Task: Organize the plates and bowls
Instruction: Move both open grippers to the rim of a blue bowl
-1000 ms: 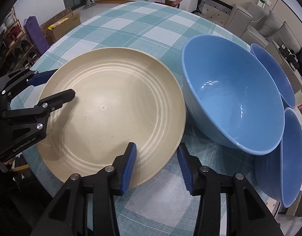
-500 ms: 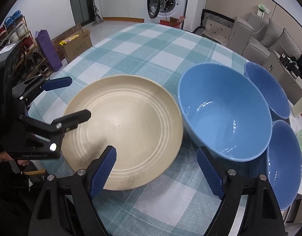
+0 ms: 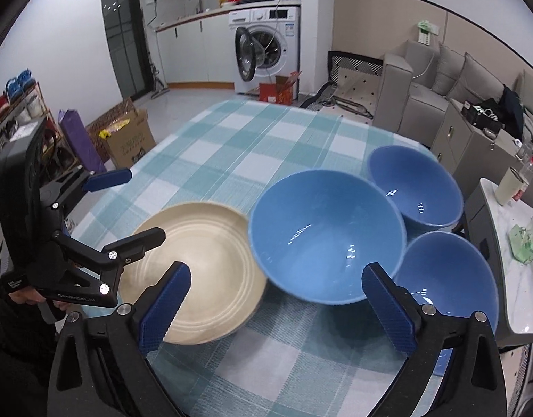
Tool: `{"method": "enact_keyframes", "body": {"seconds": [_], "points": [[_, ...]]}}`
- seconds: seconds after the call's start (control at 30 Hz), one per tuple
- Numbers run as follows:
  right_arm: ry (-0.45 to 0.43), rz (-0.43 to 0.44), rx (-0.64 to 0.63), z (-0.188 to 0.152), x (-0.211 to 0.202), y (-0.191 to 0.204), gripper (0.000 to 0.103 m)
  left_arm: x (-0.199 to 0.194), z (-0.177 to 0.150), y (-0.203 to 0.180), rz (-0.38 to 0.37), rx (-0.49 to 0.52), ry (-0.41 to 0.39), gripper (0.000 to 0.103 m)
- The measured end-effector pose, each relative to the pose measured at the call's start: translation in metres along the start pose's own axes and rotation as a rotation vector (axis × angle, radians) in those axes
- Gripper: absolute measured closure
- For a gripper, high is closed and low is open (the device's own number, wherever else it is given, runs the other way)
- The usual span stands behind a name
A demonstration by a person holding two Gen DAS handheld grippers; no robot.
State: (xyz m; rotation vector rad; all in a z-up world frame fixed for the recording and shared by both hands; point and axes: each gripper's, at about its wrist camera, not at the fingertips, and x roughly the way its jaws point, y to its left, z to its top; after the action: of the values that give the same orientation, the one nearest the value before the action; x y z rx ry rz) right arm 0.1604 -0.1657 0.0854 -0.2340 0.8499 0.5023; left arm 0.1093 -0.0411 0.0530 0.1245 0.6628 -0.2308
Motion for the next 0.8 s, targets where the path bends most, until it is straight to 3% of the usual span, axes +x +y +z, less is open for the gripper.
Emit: {"method": "enact_keyframes", "body": {"seconds": [0.3,0.8], "points": [[-0.067,-0.048,0.091,0.011,-0.030,-0.055,0.002,0.019,0.042,-0.026,-0.038,0.033,-0.010,0.005],[-0.078,-0.094,0.201,0.026,-0.038,-0.133,0.002,0.057,0.110,-0.059,-0.072,0.104,-0.006,0.005]]}}
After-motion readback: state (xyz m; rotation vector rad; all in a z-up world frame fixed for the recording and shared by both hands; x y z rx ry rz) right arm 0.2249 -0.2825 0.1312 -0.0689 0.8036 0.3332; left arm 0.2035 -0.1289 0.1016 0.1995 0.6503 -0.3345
